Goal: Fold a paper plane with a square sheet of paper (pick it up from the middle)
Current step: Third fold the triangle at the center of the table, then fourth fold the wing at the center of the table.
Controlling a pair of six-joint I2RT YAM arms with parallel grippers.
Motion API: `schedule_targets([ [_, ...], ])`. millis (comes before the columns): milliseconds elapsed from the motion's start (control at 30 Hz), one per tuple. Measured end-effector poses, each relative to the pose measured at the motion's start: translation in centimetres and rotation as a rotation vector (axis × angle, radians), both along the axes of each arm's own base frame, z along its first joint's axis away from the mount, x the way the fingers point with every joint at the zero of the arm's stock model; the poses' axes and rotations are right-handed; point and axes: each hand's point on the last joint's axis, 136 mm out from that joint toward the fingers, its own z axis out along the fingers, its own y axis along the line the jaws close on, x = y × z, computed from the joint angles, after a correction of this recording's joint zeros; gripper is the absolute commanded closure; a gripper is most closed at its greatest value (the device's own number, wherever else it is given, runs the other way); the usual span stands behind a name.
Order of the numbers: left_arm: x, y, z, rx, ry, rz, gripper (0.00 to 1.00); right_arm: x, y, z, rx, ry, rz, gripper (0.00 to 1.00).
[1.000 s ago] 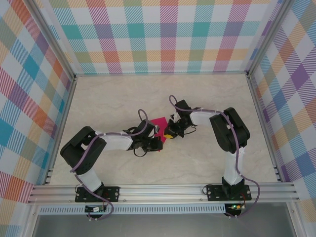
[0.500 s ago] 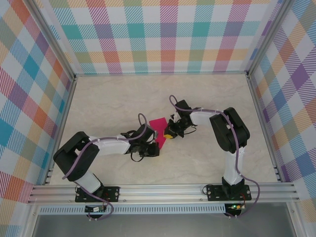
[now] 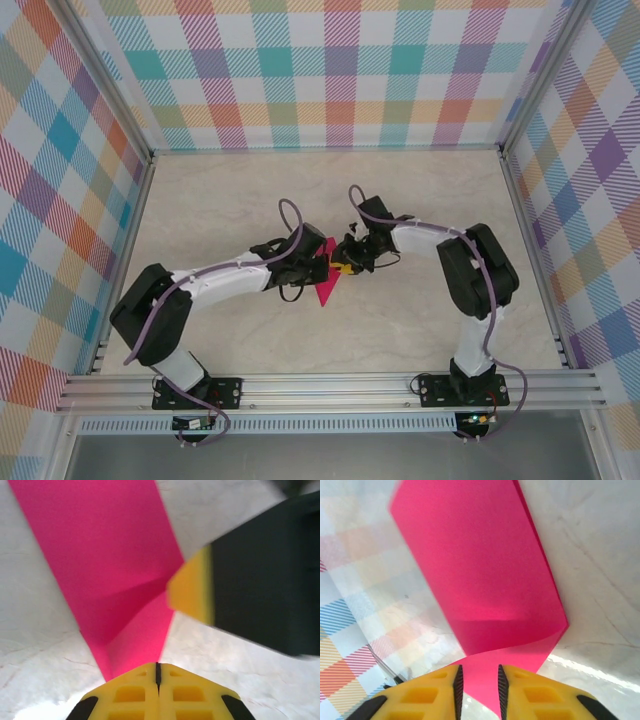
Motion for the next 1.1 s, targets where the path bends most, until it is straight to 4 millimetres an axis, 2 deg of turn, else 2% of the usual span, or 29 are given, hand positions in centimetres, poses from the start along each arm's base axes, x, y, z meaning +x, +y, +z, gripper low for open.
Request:
schedule_targets([
  [133,0.6,0.3,-1.9,0.061,0.031,0.038,1.0,0.9,-1.8,1.1,0.002,-0.039,-0.051,0.54],
  [300,1.2,0.7,-3.2,0.106,0.049,0.08,1.0,0.6,-3.2,0.0,-0.017,-0.02,-0.069,0.52],
  [600,1.4,1.5,-5.4,0.154,0.082,0.1,1.0,0.1,-2.7,-1.2,0.006,0.011,-0.027,0.56],
  [733,1.6,1.4,-5.3,0.152,0.08,0.101,1.0,0.0,-2.4,-1.8,0.01,0.023,-0.006,0.59],
  [1100,1.6,1.5,-5.4,0.149,0.08,0.111,1.0,0.6,-1.2,-1.5,0.046,0.014,0.055,0.6],
])
